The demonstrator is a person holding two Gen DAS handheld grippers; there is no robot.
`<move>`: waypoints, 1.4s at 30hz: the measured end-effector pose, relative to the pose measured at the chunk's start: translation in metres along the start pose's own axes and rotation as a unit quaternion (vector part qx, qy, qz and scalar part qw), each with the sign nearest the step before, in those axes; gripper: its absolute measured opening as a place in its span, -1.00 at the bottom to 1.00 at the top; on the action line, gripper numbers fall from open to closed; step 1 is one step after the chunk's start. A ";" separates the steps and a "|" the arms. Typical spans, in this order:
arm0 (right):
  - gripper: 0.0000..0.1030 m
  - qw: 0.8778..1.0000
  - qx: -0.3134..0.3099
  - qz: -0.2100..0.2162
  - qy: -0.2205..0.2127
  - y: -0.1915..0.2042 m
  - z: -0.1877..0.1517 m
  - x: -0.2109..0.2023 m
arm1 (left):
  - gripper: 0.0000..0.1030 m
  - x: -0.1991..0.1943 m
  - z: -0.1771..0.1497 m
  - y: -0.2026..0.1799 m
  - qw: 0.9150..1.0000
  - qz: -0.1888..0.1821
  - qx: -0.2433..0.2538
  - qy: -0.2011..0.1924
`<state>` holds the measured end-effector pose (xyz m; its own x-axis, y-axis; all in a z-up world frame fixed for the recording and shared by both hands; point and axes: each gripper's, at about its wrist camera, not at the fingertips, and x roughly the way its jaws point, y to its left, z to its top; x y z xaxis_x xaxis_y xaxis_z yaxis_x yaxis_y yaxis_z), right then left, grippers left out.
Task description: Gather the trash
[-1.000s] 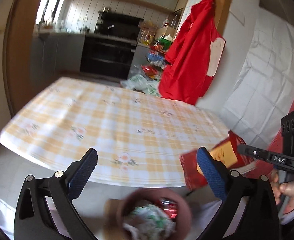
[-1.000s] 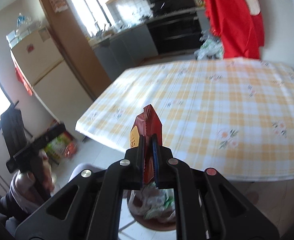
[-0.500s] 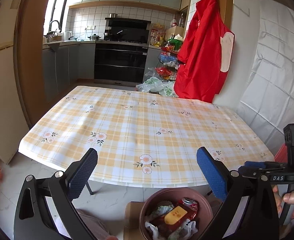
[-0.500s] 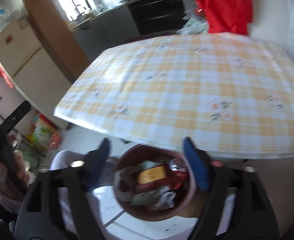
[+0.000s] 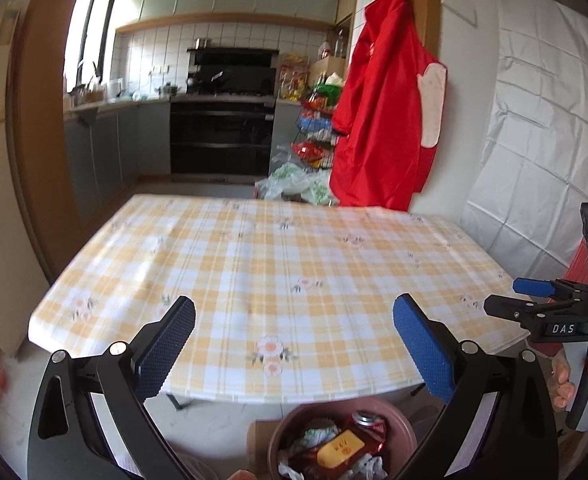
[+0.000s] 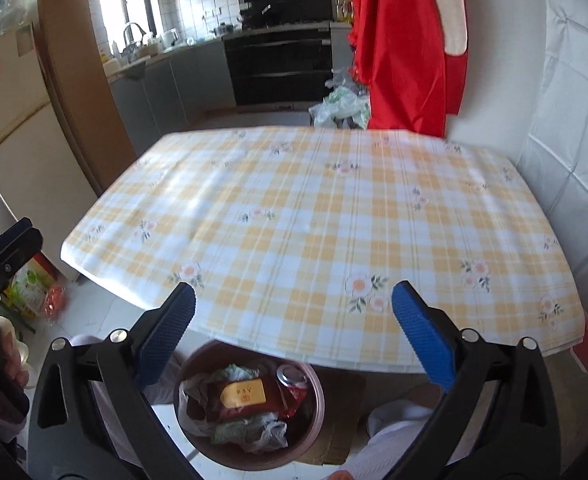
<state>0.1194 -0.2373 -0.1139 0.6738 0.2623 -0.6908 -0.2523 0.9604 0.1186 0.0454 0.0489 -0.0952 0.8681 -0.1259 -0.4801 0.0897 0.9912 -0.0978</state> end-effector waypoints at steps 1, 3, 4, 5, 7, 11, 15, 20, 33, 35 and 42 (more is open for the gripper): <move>0.89 1.000 0.000 -0.001 -0.005 0.000 0.003 -0.004 | 0.88 -0.001 0.003 -0.002 1.000 0.001 0.004 -0.004; 0.89 1.000 -0.004 -0.005 -0.016 0.002 0.009 -0.011 | 0.88 -0.004 0.012 -0.006 1.000 0.001 0.010 -0.014; 0.89 1.000 -0.007 -0.008 -0.021 0.003 0.012 -0.015 | 0.88 -0.005 0.015 -0.008 1.000 -0.001 0.013 -0.019; 0.89 0.999 -0.011 -0.012 -0.028 0.004 0.015 -0.019 | 0.89 -0.006 0.018 -0.009 1.000 -0.003 0.015 -0.022; 0.89 0.999 -0.017 -0.019 -0.040 0.006 0.020 -0.027 | 0.89 -0.009 0.024 -0.012 0.999 0.000 0.020 -0.029; 0.89 0.997 -0.021 -0.030 -0.061 0.007 0.027 -0.042 | 0.89 -0.013 0.034 -0.018 0.999 0.007 0.030 -0.041; 0.89 0.996 -0.020 -0.041 -0.075 0.006 0.031 -0.052 | 0.89 -0.014 0.039 -0.021 0.999 0.005 0.032 -0.044; 0.89 0.994 -0.021 -0.059 -0.087 0.005 0.033 -0.059 | 0.89 -0.016 0.042 -0.024 0.998 0.004 0.035 -0.046; 0.89 0.994 -0.012 -0.057 -0.092 0.003 0.032 -0.066 | 0.89 -0.021 0.046 -0.026 0.998 0.007 0.037 -0.053; 0.89 0.994 -0.012 -0.057 -0.094 0.004 0.032 -0.067 | 0.89 -0.022 0.047 -0.025 0.998 0.011 0.034 -0.053; 0.89 0.994 -0.014 -0.060 -0.095 0.007 0.032 -0.070 | 0.89 -0.023 0.048 -0.027 0.997 0.026 0.038 -0.054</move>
<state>0.0925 -0.2465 -0.0419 0.8187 0.1626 -0.5508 -0.1798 0.9834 0.0230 0.0467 0.0269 -0.0400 0.9201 -0.0726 -0.3849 0.0762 0.9971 -0.0058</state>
